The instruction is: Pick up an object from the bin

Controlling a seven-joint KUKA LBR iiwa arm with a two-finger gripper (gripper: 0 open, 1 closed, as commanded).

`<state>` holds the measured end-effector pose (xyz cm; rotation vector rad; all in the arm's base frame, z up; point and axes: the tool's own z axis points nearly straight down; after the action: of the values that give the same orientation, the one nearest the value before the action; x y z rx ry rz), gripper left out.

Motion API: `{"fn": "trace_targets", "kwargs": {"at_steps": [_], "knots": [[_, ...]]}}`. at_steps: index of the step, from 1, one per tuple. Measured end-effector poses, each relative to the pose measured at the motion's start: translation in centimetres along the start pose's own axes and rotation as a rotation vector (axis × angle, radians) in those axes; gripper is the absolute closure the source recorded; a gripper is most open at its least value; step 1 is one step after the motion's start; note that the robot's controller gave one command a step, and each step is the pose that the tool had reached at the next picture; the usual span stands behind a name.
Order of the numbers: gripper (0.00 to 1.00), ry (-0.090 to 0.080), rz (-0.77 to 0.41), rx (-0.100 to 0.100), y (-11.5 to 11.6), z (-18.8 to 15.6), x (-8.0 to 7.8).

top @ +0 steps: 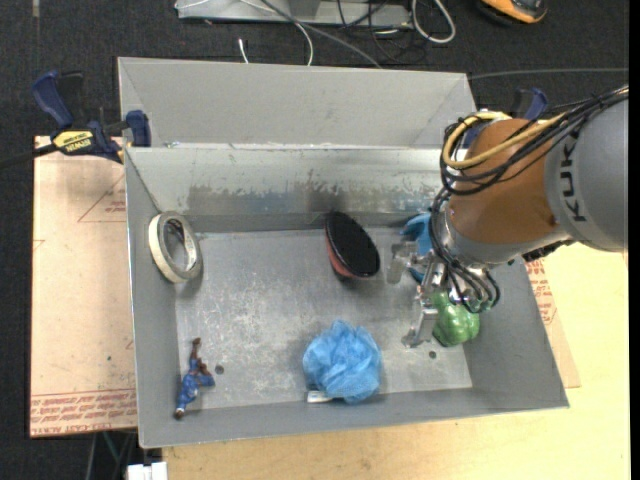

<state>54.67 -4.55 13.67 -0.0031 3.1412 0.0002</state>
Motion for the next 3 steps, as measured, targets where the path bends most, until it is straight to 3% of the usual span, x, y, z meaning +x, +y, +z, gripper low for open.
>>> {"fn": "trace_targets", "kwargs": {"at_steps": [3], "knots": [[0.00,0.000,0.000,0.000,-0.01,0.00,0.00]]}}
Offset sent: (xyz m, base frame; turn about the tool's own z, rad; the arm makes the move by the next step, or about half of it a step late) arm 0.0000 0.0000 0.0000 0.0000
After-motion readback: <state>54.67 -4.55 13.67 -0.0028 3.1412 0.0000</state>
